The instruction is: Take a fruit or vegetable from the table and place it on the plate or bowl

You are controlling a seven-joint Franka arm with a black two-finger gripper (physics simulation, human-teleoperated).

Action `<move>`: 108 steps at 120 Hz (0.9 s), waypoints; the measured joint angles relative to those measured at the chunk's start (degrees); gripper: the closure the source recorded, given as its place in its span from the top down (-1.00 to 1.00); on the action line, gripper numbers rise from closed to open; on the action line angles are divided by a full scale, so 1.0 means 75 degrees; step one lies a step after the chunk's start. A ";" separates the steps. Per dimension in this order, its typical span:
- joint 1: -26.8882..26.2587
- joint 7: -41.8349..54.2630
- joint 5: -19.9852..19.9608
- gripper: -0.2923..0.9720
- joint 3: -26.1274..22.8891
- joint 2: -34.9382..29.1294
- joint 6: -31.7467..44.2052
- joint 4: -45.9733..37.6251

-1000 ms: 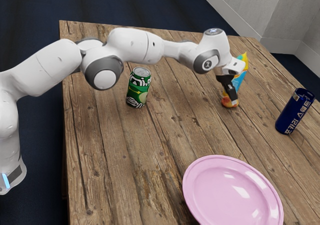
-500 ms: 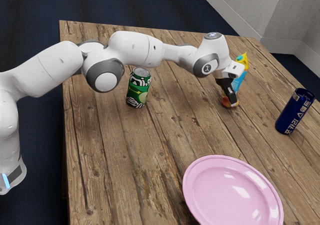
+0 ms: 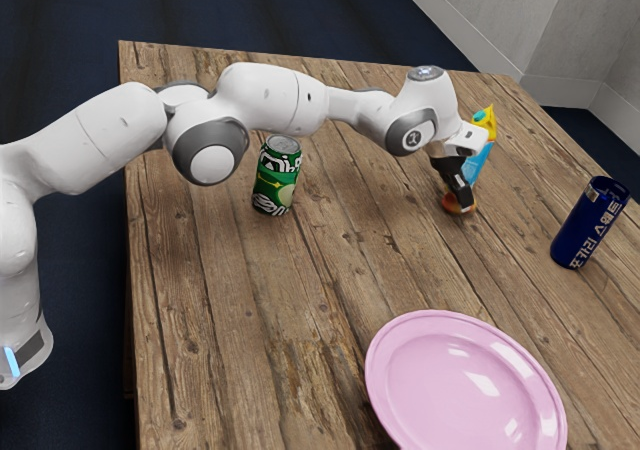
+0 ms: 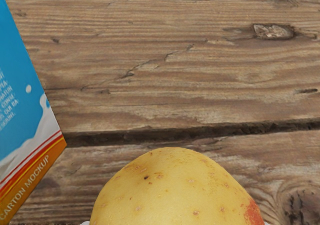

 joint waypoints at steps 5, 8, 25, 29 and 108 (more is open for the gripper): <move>0.0005 -0.0033 -0.0001 -0.13 0.0002 0.0000 -0.0004 -0.0004; 0.0009 -0.0053 0.0000 -0.14 0.0007 0.0000 -0.0008 -0.0006; -0.0025 -0.0167 0.0034 -0.22 0.0013 -0.0074 -0.0090 -0.0001; -0.0058 -0.0195 0.0047 -0.22 0.0018 -0.0124 -0.0128 0.0000; -0.2895 -0.1115 0.0313 -0.27 0.0029 -0.4259 -0.2948 -0.3126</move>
